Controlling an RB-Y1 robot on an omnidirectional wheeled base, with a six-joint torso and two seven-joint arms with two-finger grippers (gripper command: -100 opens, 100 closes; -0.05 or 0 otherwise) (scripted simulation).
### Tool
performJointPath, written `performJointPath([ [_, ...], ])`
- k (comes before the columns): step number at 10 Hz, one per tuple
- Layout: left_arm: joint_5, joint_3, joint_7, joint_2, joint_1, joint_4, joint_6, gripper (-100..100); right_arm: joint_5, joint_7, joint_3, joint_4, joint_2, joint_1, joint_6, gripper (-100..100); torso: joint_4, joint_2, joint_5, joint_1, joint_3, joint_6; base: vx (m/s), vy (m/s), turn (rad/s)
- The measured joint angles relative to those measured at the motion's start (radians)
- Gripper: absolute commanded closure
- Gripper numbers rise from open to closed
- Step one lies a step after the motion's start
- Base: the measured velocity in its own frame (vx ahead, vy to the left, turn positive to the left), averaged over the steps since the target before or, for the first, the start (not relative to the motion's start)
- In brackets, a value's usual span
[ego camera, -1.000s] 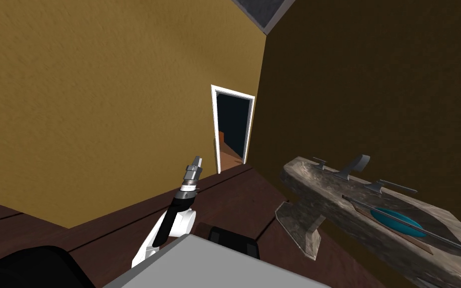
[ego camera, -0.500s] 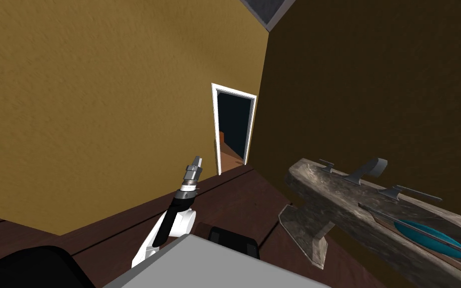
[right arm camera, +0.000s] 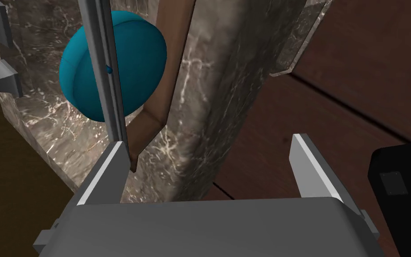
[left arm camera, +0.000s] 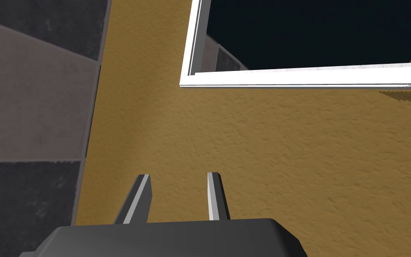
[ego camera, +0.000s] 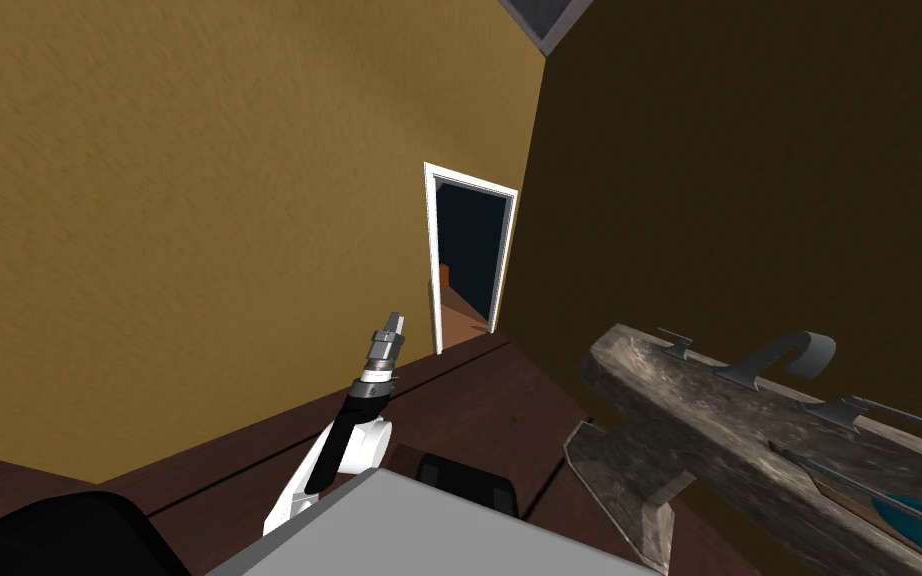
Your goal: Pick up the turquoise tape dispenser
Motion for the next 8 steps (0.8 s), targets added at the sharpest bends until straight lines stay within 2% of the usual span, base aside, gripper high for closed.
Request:
performJointPath([
  [1,0.0,0.0,0.0,0.0,0.0,0.0,0.0,0,0.005,0.0,0.003,0.025,-0.014,-0.006,0.0,-100,0.0,-0.001,0.0,-0.001,-0.001,0.0,0.105,-0.033,0.021],
  [4,0.0,0.0,0.0,0.0,0.0,0.0,0.0,0,0.007,-0.019,-0.022,0.021,-0.042,0.051,0.03,-100,0.0,-0.001,-0.002,-0.006,-0.001,0.0,0.118,-0.084,0.047],
  [5,0.0,0.0,0.0,0.0,0.0,0.0,0.0,0,0.007,-0.02,-0.023,0.021,-0.043,0.052,0.031,0,0.0,0.003,-0.002,-0.003,0.001,0.0,0.012,-0.009,0.003],
  [6,0.0,0.0,0.0,0.0,0.0,0.0,0.0,0,0.007,-0.02,-0.023,0.021,-0.043,0.052,0.031,-100,0.001,0.006,-0.001,-0.001,0.004,0.001,-0.009,-0.015,-0.027],
  [7,0.0,0.0,0.0,0.0,0.0,0.0,0.0,0,0.015,-0.03,0.005,0.021,-0.046,0.022,0.034,-100,0.002,0.009,-0.001,0.0,0.005,0.001,-0.016,-0.012,-0.013],
  [8,0.0,0.0,0.0,0.0,0.0,0.0,0.0,0,0.018,-0.04,0.016,0.015,-0.05,0.015,0.037,-100,0.002,0.01,0.0,0.0,0.006,0.001,-0.022,-0.013,-0.026],
])
